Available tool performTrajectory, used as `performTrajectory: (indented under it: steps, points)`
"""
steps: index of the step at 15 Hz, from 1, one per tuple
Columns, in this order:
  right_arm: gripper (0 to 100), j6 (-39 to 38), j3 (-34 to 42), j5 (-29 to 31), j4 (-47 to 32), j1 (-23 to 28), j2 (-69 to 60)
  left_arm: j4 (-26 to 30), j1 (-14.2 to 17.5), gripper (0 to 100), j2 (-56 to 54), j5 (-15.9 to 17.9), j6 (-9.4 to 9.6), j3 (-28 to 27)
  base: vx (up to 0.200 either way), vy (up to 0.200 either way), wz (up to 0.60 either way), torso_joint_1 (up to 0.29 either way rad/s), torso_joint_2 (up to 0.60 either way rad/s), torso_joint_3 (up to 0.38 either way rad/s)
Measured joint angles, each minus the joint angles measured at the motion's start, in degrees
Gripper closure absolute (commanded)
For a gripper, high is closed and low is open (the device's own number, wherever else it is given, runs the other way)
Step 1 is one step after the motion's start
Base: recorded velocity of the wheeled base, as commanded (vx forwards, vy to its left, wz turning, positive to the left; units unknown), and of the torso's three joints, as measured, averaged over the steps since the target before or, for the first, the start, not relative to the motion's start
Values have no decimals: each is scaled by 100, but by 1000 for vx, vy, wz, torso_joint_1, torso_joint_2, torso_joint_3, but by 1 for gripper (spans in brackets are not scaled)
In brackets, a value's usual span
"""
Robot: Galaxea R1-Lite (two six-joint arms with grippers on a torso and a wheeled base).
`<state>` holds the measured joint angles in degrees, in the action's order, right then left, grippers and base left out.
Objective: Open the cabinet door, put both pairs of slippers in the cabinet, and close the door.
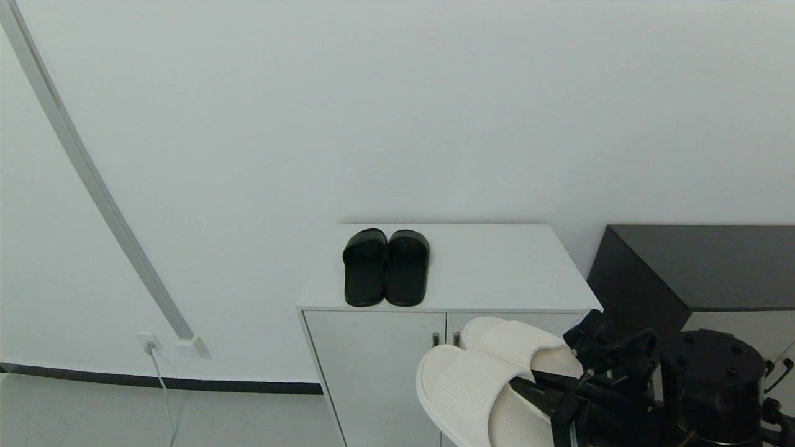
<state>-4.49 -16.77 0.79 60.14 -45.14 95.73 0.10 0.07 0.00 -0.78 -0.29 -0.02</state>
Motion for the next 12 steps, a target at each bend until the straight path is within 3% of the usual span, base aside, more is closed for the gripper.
performTrajectory:
  steps: [12]
  points:
    - [100,123,258,-24,156,-138,-144,-7,0,0,0,-15,-26,0,0,0,0,-159,360,202]
